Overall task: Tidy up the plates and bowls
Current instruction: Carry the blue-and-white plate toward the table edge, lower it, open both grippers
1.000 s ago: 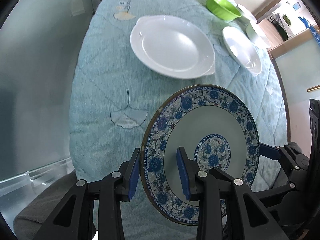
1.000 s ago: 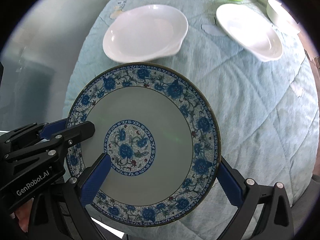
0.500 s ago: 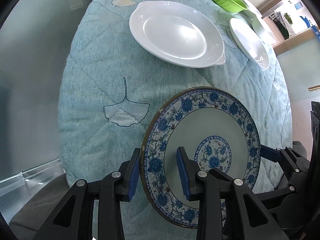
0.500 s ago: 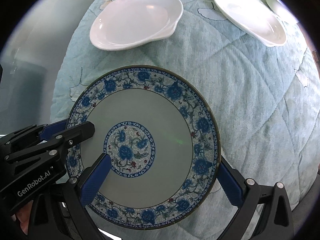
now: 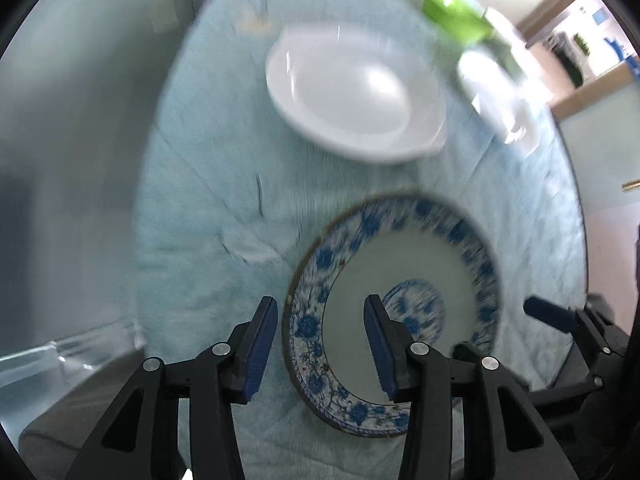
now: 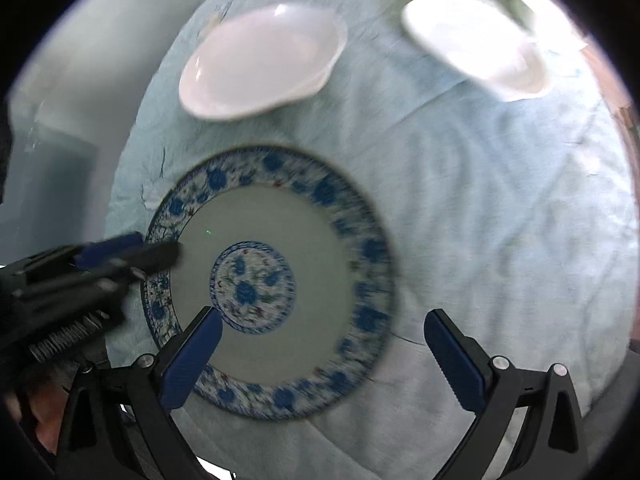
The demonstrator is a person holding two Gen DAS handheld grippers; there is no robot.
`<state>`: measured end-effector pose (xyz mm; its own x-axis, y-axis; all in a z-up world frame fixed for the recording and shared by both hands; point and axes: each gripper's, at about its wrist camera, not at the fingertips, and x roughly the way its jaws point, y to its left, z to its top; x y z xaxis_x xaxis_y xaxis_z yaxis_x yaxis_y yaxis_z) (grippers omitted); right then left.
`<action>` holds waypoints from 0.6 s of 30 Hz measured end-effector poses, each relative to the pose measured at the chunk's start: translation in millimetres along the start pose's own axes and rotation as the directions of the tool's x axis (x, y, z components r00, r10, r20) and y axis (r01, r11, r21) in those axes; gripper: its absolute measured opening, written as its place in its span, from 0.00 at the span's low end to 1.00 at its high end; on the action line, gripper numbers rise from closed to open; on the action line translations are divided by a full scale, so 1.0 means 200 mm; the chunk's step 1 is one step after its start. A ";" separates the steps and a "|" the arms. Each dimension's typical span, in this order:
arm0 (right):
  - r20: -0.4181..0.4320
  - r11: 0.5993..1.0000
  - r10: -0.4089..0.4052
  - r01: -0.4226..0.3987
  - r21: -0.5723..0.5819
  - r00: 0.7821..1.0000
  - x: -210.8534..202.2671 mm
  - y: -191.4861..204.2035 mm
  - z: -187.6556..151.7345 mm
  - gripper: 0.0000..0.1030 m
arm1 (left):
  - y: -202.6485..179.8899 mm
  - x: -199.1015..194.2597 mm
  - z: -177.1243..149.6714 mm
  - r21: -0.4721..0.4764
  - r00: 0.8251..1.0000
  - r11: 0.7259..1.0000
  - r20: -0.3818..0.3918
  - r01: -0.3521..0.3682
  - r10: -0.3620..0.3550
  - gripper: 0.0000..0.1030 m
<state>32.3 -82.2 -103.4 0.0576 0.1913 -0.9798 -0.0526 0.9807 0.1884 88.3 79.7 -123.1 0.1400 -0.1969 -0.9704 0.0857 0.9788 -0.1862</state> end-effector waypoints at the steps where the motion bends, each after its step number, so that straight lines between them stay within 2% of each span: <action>1: 0.014 1.000 0.011 -0.012 0.019 1.000 -0.07 -0.03 -0.02 0.98 | -0.01 -0.08 0.00 0.003 0.999 1.000 0.047 -0.001 0.001 0.46; 3: 0.063 1.000 0.005 -0.006 0.012 0.998 -0.19 -0.08 -0.05 0.98 | -0.04 -0.26 -0.01 0.000 0.989 1.000 0.146 -0.020 0.020 0.73; 4: 0.099 1.000 -0.017 0.017 0.002 0.995 -0.27 -0.10 -0.08 0.98 | -0.06 -0.34 -0.02 -0.006 0.982 1.000 0.189 -0.028 0.029 0.82; 6: 0.153 0.999 -0.047 0.048 -0.003 0.987 -0.38 -0.14 -0.13 0.98 | -0.11 -0.51 -0.06 -0.024 0.958 0.999 0.286 -0.031 0.036 0.93; 7: 0.168 0.998 -0.054 0.055 0.002 0.984 -0.42 -0.16 -0.15 0.98 | -0.14 -0.58 -0.08 -0.028 0.944 0.999 0.327 -0.032 0.039 0.94; 9: 0.196 0.998 -0.063 0.060 0.021 0.979 -0.50 -0.21 -0.15 0.98 | -0.17 -0.67 -0.10 -0.011 0.931 0.999 0.363 -0.038 0.039 0.93; 10: 0.209 0.998 -0.059 0.053 0.031 0.976 -0.53 -0.24 -0.17 0.98 | -0.19 -0.70 -0.12 -0.001 0.928 0.999 0.369 -0.044 0.042 0.81; 11: 0.230 0.999 -0.032 0.024 0.038 0.973 -0.57 -0.27 -0.18 0.97 | -0.22 -0.73 -0.13 0.008 0.928 0.999 0.370 -0.049 0.042 0.65; 12: 0.248 0.999 0.011 -0.021 0.035 0.969 -0.58 -0.30 -0.16 0.93 | -0.24 -0.75 -0.14 0.031 0.931 0.999 0.365 -0.021 0.009 0.23; 13: 0.274 0.997 0.066 -0.074 0.021 0.959 -0.61 -0.31 -0.17 0.69 | -0.24 -0.77 -0.16 0.045 0.935 0.999 0.353 0.002 -0.018 0.01; 14: 0.290 0.995 0.095 -0.100 0.001 0.952 -0.64 -0.32 -0.17 0.40 | -0.25 -0.78 -0.16 0.047 0.935 0.999 0.354 0.013 -0.029 0.02; 15: 0.296 0.996 0.091 -0.089 -0.021 0.951 -0.66 -0.32 -0.17 0.32 | -0.27 -0.80 -0.17 0.045 0.927 0.999 0.375 0.005 -0.021 0.02; 17: 0.323 0.998 0.055 -0.042 -0.046 0.945 -0.70 -0.29 -0.19 0.34 | -0.31 -0.85 -0.19 0.058 0.914 0.998 0.404 0.003 -0.026 0.04; 18: 0.342 0.998 0.056 -0.043 -0.045 0.938 -0.73 -0.29 -0.19 0.41 | -0.32 -0.87 -0.20 0.058 0.909 0.998 0.416 -0.014 -0.011 0.22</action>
<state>-11.7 -169.1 25.2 0.3922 0.2482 -0.8858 -0.1002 0.9687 0.2270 19.5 53.2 52.5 0.5367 -0.2137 -0.8163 0.1410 0.9765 -0.1629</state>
